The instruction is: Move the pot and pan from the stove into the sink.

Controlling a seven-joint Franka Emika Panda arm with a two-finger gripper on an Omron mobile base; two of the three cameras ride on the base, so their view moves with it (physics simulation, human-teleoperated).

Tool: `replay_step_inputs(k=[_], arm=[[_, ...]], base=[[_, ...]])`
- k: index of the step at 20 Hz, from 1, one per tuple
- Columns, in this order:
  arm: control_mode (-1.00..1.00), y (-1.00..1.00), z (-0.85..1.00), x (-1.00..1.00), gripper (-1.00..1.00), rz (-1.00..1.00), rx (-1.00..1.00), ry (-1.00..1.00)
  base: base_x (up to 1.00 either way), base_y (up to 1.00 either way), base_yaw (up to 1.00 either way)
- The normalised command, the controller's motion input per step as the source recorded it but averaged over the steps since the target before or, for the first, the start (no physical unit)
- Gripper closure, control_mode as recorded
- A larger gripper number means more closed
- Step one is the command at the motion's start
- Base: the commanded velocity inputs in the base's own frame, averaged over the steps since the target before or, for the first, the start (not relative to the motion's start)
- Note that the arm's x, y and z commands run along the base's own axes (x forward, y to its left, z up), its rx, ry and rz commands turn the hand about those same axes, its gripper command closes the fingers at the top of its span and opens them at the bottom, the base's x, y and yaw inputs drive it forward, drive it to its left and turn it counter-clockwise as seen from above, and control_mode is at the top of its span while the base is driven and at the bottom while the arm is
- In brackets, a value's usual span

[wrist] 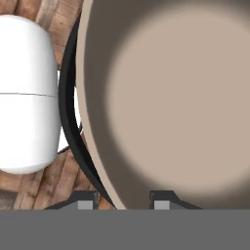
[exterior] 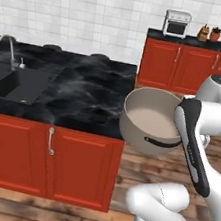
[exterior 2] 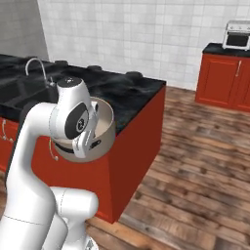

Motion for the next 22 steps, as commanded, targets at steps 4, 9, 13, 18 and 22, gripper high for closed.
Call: replay_step_inputs(k=[4, 9, 13, 18, 22], arm=[[1.0, 0.0, 0.0, 0.0, 1.0, 0.0, 0.0, 0.0], [1.0, 0.0, 0.0, 0.0, 1.0, 0.0, 0.0, 0.0], [1.0, 0.0, 0.0, 0.0, 1.0, 0.0, 0.0, 0.0], [1.0, 0.0, 0.0, 0.0, 1.0, 0.0, 0.0, 0.0], [1.0, 0.0, 0.0, 0.0, 1.0, 0.0, 0.0, 0.0]], base=[[0.0, 0.94, -0.07], [0.0, 0.93, -0.07], [0.0, 0.92, -0.08], [0.0, 0.92, -0.08], [0.0, 0.9, -0.08]])
